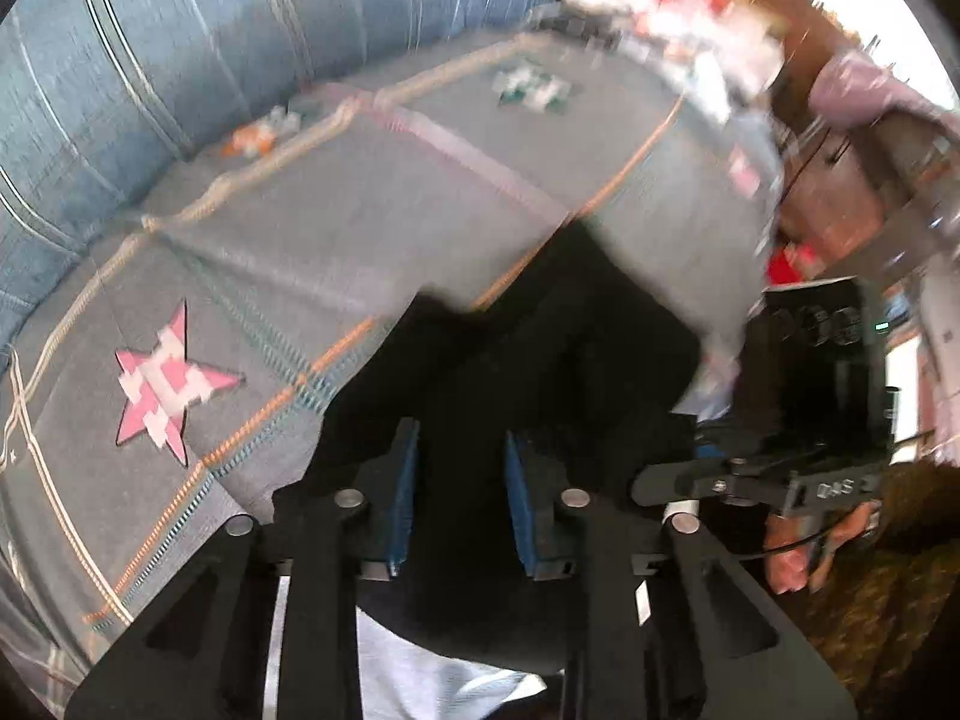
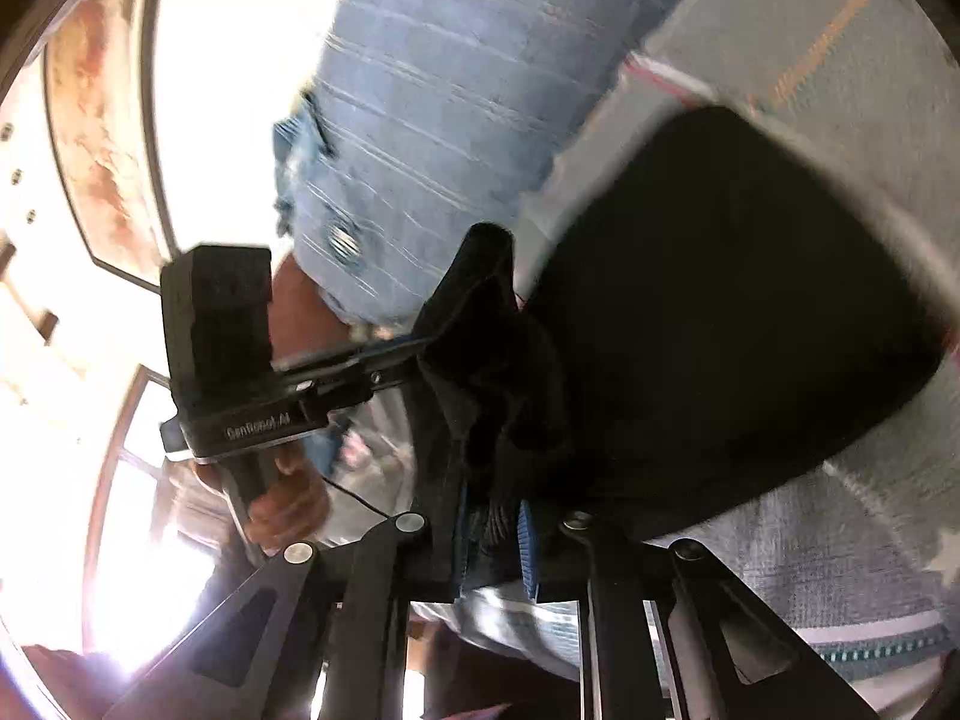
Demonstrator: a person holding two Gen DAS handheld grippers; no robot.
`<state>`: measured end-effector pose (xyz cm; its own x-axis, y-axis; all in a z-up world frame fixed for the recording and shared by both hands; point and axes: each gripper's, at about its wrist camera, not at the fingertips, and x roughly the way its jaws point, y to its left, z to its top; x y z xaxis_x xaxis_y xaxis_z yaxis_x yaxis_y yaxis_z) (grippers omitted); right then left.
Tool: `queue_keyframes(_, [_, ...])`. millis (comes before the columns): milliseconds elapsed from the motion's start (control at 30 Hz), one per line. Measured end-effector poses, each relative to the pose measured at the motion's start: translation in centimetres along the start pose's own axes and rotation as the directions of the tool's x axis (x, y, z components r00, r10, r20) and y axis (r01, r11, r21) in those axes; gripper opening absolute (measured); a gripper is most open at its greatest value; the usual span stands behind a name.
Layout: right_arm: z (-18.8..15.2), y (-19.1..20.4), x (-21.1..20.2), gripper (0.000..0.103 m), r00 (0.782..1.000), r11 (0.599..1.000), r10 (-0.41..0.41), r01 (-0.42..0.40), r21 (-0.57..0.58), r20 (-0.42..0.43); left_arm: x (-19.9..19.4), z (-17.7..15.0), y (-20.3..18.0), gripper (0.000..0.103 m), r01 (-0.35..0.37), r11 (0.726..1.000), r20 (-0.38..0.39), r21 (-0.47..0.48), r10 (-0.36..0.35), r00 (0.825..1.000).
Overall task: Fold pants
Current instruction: 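Lift and fold the held black pants over with both grippers toward each other, then open the left gripper and release the pants onto the bed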
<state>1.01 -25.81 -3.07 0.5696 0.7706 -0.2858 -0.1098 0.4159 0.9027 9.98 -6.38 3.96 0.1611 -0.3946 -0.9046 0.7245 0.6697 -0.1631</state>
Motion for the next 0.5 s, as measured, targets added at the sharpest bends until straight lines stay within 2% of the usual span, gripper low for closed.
queue_keyframes(133, [2.0, 0.8, -3.9, 0.013, 0.994, 0.999, 0.037, -0.035, -0.021, 0.105, -1.3, 2.4, -2.2, 0.024, 0.039, 0.999, 0.088, 0.024, -0.041, 0.995])
queue_keyframes(200, [2.8, 0.5, -5.5, 0.013, 0.989, 1.0, 0.007, -0.003, -0.029, 0.151, 0.6, 3.8, -2.9, 0.024, 0.04, 0.999, 0.077, 0.031, -0.042, 0.996])
queue_keyframes(300, [3.1, -2.1, -6.8, 0.013, 0.979, 0.995, -0.1, 0.098, 0.016, 0.176, 5.2, 5.8, -3.1, 0.024, 0.061, 0.998, 0.005, -0.021, -0.061, 0.998])
queue_keyframes(400, [2.6, -5.1, -6.9, 0.011, 0.972, 0.985, -0.168, 0.161, 0.055, 0.166, 9.3, 6.5, -3.3, 0.031, -0.006, 0.999, -0.042, -0.036, 0.004, 0.999])
queue_keyframes(467, [2.6, -5.6, -7.0, 0.01, 0.973, 0.987, -0.154, 0.146, 0.063, 0.173, 9.6, 6.4, -3.9, 0.044, -0.052, 0.998, -0.009, -0.035, 0.052, 0.999])
queue_keyframes(500, [2.7, -5.3, -6.9, 0.015, 0.974, 0.987, -0.156, 0.148, 0.056, 0.166, 9.3, 6.3, -3.8, 0.044, -0.057, 0.997, -0.005, -0.046, 0.057, 0.998])
